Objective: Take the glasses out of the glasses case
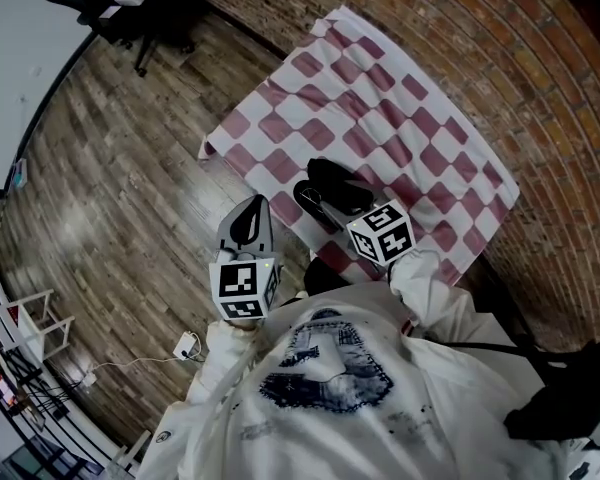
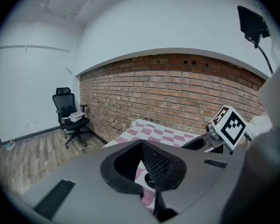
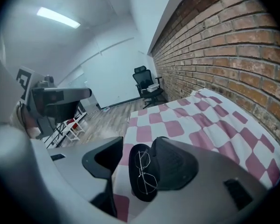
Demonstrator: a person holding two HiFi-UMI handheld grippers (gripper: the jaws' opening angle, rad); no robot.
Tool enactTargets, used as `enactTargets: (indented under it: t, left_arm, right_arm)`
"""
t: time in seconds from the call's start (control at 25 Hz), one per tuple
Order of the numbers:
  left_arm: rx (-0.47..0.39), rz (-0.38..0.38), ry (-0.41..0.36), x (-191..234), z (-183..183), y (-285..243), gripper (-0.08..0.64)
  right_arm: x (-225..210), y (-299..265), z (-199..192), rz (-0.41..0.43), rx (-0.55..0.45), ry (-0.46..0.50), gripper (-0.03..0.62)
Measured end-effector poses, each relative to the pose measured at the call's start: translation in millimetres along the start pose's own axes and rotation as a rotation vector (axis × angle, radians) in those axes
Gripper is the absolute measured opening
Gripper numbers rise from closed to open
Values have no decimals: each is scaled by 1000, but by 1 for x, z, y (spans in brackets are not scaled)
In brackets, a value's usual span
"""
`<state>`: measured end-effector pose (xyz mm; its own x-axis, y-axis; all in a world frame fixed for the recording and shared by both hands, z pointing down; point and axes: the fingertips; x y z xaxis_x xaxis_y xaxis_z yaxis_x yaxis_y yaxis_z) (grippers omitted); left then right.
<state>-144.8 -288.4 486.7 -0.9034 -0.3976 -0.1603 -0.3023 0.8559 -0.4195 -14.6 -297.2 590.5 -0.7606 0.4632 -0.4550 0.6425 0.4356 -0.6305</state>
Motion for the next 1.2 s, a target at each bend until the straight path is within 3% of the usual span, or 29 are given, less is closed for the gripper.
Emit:
enactTargets:
  t: [0.6, 1.2]
  left_arm:
    - [22, 21, 7, 2, -8, 1, 9]
    - [37, 21, 5, 1, -11, -1, 9]
  right_arm:
    - [-13, -49, -42, -11, 171, 147, 216]
    - [-22, -81, -71, -17, 287, 209, 176]
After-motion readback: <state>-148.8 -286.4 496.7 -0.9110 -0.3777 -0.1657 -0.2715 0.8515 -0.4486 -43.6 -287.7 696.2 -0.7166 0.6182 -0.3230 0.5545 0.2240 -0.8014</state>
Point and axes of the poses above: the fingertips, and each gripper's own axes: y backward along the fingers, x to its left, z out of its top, and after that the axes turned 15 degrees about -y, right-handed
